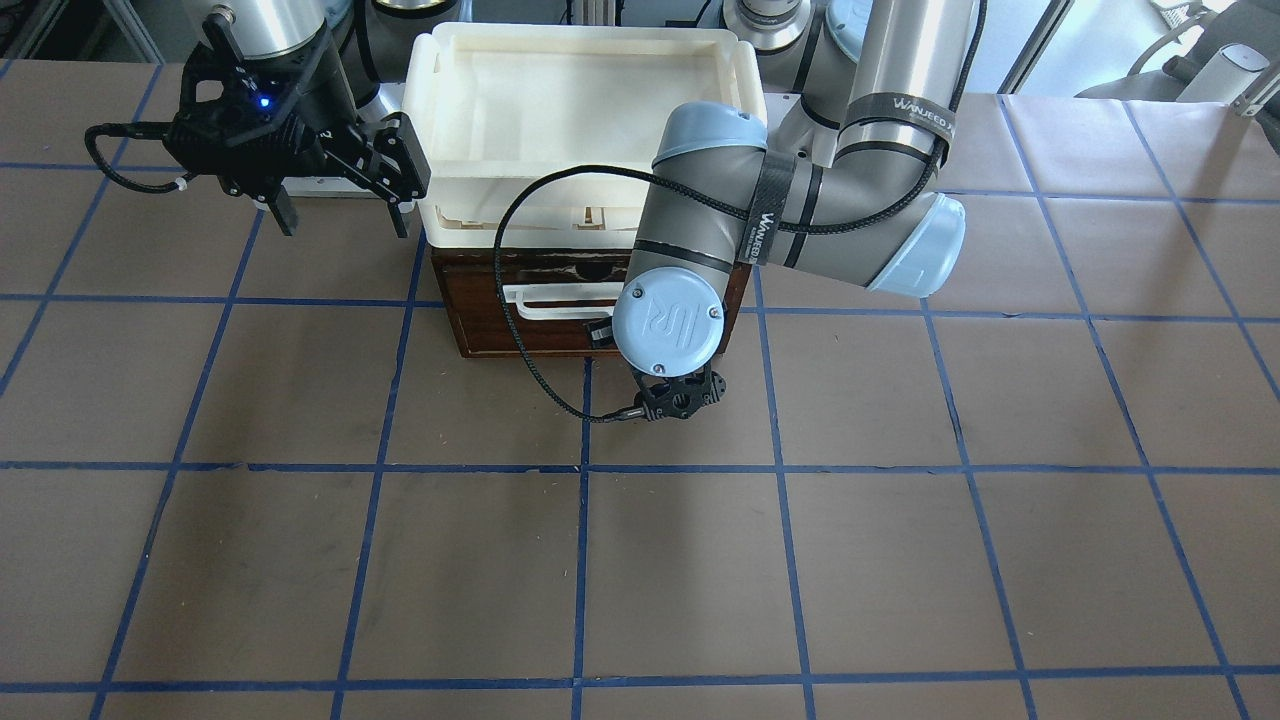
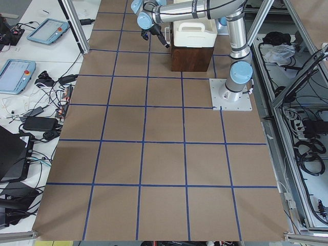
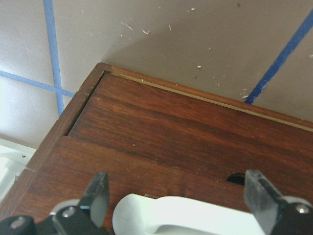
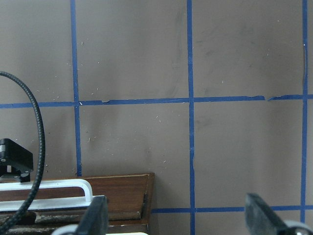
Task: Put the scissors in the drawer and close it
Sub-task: 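Hold the left gripper at the closed drawer while the right gripper lowers slightly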
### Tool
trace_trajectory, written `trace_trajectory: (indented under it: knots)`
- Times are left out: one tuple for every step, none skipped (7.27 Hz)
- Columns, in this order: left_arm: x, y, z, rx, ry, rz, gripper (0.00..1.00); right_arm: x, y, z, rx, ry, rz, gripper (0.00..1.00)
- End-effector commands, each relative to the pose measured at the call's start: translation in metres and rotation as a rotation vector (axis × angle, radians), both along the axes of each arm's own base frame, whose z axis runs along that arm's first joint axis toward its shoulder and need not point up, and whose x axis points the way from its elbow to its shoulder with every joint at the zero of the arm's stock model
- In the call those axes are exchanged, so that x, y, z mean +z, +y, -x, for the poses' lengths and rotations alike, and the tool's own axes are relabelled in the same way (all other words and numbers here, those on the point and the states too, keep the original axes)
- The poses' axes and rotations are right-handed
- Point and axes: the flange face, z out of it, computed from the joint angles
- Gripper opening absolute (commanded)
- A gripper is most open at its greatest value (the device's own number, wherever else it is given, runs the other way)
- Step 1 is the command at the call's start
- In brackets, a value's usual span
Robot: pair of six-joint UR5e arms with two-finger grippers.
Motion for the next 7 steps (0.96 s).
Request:
trace_trajectory:
  knots:
    - [0.002,0.002,0.003,-0.008,-0.002,0.004,1.0,0.0,0.0,0.0,0.0,-0.002,0.001,1.0]
    - [0.006,0.005,0.005,-0.009,0.002,0.009,1.0,0.001,0.0,0.0,0.0,-0.004,0.007,1.0]
    - [0.003,0.005,0.006,-0.014,0.0,0.005,1.0,0.001,0.0,0.0,0.0,0.0,0.002,1.0]
    - [0.005,0.006,0.006,-0.014,0.0,0.003,1.0,0.001,0.0,0.0,0.0,-0.003,0.001,1.0]
    - [0.001,0.005,0.006,-0.015,-0.004,-0.004,1.0,0.0,-0.001,-0.001,0.002,-0.004,-0.001,1.0]
    - [0.008,0.005,0.005,-0.015,0.002,0.011,1.0,-0.001,-0.001,0.0,0.002,-0.003,-0.004,1.0]
    - [0.026,-0.005,0.0,-0.017,0.015,0.054,1.0,-0.001,-0.001,-0.001,0.002,-0.007,-0.004,1.0]
